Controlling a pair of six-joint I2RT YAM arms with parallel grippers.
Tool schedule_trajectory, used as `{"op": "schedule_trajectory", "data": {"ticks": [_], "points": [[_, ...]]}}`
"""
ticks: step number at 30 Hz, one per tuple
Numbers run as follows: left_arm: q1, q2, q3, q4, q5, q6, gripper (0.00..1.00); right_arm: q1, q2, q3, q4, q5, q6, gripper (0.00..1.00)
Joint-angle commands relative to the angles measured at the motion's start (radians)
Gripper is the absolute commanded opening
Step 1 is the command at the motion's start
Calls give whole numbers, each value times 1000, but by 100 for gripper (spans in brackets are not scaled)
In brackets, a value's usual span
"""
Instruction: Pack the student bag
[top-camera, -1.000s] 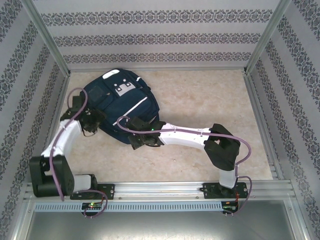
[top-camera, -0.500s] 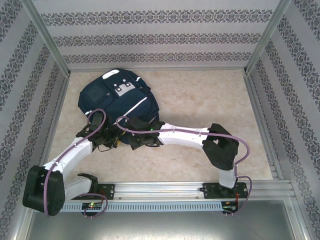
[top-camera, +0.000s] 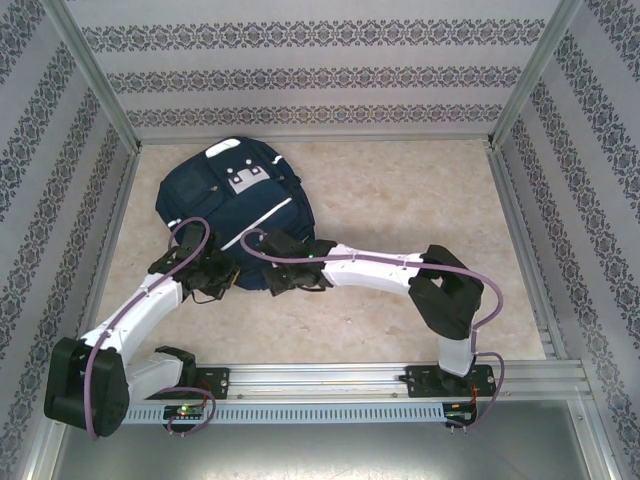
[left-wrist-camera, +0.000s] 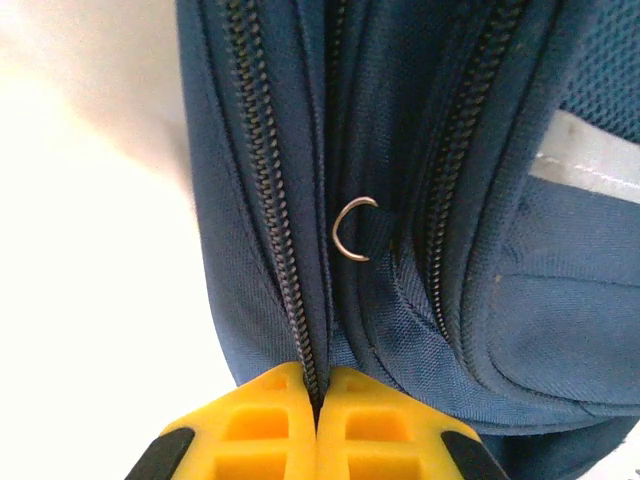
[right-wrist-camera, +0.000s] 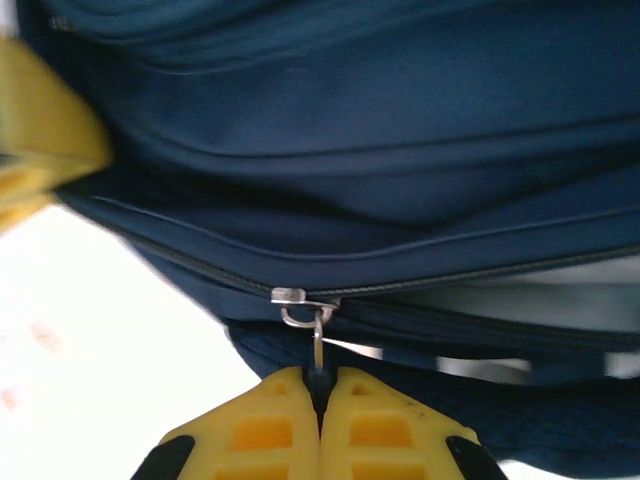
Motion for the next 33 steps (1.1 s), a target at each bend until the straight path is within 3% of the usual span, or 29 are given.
{"op": "schedule_trajectory", "data": {"ticks": [1,6,12,15,26,27,29,30,33], "points": [[54,-41,2,-146,-118,55,0,-96,-73,-68,-63,81,-39,0],[125,-76,49,-230,-147,149,0,-216,-78,-87,-65,121,-117,0],[232,-75,92,-275,-152,264,0,-325,-29,-23,-35,49,-185,0],[286,-13,142,-275,-143,343,0,-291,-37,-3,-23,-17,-205,0],[572,285,348,-227,-59,525,0,30,47,120,4,-153,-121,0],[585,306,364,-232,-46,532,5,49,63,142,3,-165,-117,0],[598,326,393,-254,-15,550,27,78,104,193,1,-179,-112,0],[597,320,397,-262,-7,553,33,86,120,216,-3,-177,-113,0],[598,259,372,-274,54,538,43,91,162,273,-12,-178,-106,0]]}}
